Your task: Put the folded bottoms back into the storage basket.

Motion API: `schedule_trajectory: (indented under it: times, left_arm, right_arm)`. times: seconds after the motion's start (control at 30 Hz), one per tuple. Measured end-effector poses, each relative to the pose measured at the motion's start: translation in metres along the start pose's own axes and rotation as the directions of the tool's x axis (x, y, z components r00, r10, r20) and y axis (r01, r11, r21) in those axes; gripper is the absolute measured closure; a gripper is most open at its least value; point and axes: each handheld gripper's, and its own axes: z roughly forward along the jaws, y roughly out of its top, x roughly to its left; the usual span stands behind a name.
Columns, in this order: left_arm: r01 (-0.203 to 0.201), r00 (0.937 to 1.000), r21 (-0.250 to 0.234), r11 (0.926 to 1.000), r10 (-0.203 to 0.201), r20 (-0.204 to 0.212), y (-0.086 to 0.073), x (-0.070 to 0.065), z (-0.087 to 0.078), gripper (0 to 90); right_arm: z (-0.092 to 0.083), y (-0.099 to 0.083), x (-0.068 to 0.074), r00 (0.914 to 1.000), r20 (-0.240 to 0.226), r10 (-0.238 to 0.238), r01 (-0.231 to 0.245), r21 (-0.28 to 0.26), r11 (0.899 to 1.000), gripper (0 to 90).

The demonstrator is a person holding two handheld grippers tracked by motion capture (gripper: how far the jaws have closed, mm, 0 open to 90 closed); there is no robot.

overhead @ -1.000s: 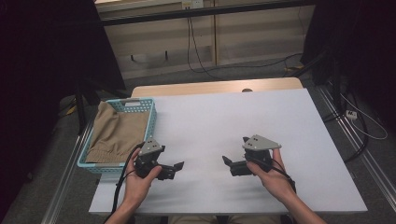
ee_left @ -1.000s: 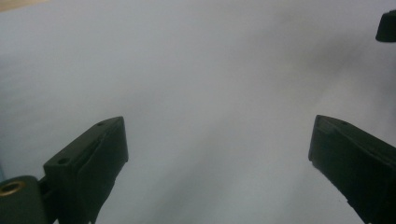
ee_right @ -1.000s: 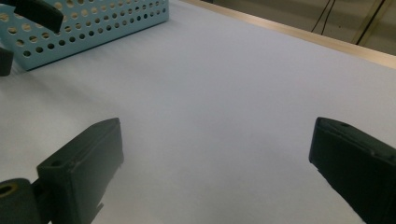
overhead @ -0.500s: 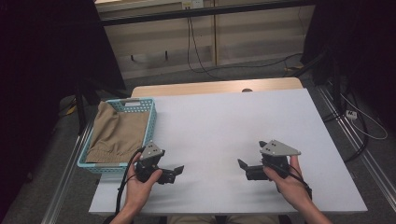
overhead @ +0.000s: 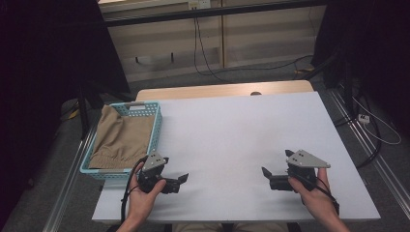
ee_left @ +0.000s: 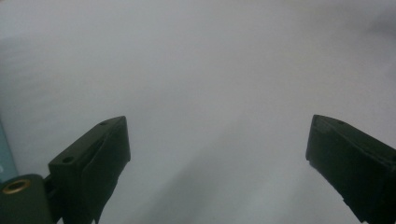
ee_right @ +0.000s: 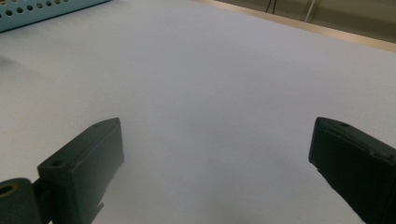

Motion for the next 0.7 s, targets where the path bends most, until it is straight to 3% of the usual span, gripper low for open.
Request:
schedule_trajectory:
  times: [0.23,0.37,0.53,0.7]
  left_arm:
    - [0.000,1.0000,-0.001,1.0000,0.000,-0.002,-0.004,-0.003,0.003,6.6]
    - [0.020,0.9998,0.000,0.9998,-0.020,0.008,-0.006,-0.003,0.005,6.5]
    - [0.031,0.9995,-0.010,0.9995,-0.031,0.006,-0.008,-0.004,0.006,6.1]
    - [0.033,0.9994,-0.023,0.9992,-0.033,0.004,-0.008,-0.005,0.005,6.0]
  right_arm:
    - [-0.010,-0.009,-0.007,0.9994,0.030,0.015,-0.015,-0.005,1.000,3.0]
    - [-0.018,-0.019,-0.011,0.9982,0.046,0.039,-0.039,-0.005,0.999,3.0]
    - [-0.026,-0.029,-0.014,0.9954,0.065,0.071,-0.069,-0.031,0.997,2.7]
    - [-0.032,-0.030,-0.014,0.9948,0.071,0.073,-0.069,-0.056,0.996,1.6]
